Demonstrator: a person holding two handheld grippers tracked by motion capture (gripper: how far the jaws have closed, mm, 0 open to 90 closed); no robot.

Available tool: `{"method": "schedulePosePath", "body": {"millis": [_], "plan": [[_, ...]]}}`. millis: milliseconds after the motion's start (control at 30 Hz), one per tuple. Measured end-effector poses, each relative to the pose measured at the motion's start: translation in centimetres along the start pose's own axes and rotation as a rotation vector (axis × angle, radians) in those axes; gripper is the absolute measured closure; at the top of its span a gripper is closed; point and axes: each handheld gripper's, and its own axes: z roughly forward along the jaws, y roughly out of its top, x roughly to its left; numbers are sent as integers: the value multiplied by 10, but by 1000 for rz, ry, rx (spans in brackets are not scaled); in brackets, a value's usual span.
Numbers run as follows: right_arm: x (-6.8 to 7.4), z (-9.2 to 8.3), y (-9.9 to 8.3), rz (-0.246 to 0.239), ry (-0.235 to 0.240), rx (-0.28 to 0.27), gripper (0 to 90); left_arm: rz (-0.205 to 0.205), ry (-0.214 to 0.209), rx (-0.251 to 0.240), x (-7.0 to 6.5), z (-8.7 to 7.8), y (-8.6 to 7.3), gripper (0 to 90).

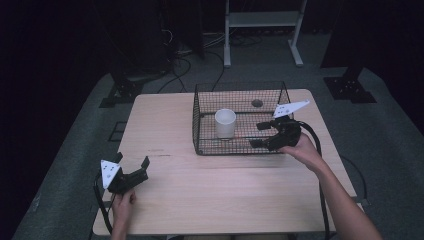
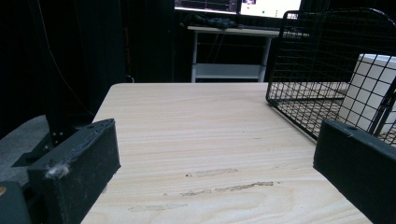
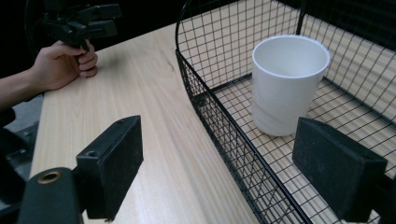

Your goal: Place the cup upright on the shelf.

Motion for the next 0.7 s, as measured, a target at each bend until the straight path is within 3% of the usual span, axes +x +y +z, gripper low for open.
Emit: {"method": "schedulePosePath", "body": {"millis": [700], "plan": [[6,-17,-39,41,-6,-17,154,5,2,2,0,0,0,0]]}}
